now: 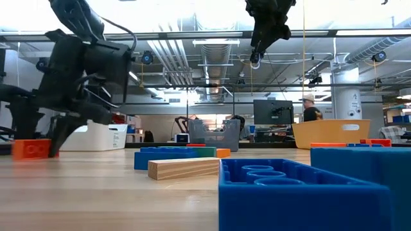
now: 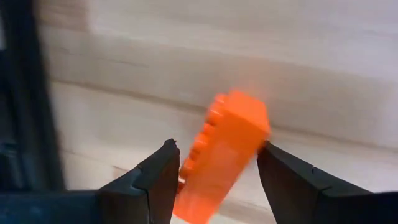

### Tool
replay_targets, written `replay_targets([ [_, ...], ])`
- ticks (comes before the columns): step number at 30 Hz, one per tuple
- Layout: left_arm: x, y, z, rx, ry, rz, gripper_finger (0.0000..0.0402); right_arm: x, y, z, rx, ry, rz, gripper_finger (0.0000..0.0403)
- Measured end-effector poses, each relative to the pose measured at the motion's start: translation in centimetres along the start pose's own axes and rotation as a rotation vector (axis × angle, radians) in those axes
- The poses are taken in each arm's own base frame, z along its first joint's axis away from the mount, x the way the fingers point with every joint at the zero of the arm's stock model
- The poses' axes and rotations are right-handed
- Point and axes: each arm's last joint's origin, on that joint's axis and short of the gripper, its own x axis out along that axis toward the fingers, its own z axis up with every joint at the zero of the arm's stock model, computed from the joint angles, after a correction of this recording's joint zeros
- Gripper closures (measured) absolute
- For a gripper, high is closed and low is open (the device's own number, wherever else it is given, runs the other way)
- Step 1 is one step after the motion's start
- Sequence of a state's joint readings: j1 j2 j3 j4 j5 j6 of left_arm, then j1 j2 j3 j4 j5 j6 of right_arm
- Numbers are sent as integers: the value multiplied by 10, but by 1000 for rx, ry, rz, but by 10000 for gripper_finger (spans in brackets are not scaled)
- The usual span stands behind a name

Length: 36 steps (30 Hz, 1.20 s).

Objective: Sort blocks by size
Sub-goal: Put the left big orange game piece into the white bin

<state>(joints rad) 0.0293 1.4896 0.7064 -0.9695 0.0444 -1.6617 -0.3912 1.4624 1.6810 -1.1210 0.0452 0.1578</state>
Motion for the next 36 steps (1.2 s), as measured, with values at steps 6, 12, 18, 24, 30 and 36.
replay_targets([
  [6,-3,-10,-2,60,1,-53,212,0,0,0,-4,0,0,204],
  [12,6,-15,-3,106,20,-41,246,0,0,0,-15,0,0,204],
  [18,0,-21,-4,147,24,-79,340,0,0,0,-45,0,-1,204],
  [24,-52,-37,-4,231,19,-254,342,0,-9,2,-60,-12,-23,204],
  [30,-141,-43,22,296,-175,-407,341,2,-40,17,25,-128,-73,204],
  [36,-199,-19,90,289,-368,-370,342,8,-73,29,140,-213,-56,204],
])
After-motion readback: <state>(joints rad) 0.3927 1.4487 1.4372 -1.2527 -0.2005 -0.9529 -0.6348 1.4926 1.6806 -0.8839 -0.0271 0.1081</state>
